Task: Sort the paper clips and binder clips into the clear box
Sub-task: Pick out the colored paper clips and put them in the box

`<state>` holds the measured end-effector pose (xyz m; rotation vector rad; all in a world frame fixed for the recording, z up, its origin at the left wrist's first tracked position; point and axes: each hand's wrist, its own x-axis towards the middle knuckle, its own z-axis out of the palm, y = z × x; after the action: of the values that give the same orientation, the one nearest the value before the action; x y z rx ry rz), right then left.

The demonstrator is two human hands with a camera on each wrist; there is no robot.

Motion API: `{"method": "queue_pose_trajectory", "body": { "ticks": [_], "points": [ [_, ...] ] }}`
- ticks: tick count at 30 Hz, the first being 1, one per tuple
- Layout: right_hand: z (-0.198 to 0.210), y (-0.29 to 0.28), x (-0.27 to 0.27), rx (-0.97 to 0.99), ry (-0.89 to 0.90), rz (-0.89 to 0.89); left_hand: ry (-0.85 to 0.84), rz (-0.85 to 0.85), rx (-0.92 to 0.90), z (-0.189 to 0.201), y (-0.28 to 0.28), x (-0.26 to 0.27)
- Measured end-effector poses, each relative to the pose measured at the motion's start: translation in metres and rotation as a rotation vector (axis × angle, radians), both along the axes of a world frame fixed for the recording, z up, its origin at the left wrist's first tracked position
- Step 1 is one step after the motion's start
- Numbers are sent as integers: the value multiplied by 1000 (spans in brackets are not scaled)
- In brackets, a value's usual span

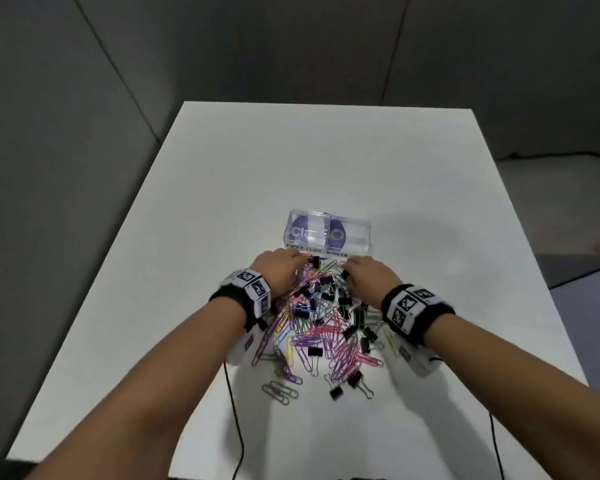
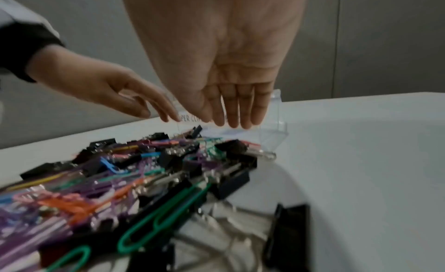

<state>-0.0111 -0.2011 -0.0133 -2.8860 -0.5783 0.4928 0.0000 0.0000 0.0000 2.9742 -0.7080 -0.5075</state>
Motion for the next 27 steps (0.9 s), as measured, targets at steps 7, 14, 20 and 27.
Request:
{"method": "queue_pose_trajectory", "body": {
  "ticks": [7,14,20,27],
  "points": [
    [-27,-4,-17,-29,-40,-46,60,3,91,-25,-16,5],
    [-25,1,-30,7,-20,-86,-29,-56,-8,-38,-4,-7],
    [-10,7,-14,80,-80,-226,-13,4,-27,-33,4,0],
    [-18,21,-1,-30,55,-251,19,62,-20,-37,0,11]
  ]
}}
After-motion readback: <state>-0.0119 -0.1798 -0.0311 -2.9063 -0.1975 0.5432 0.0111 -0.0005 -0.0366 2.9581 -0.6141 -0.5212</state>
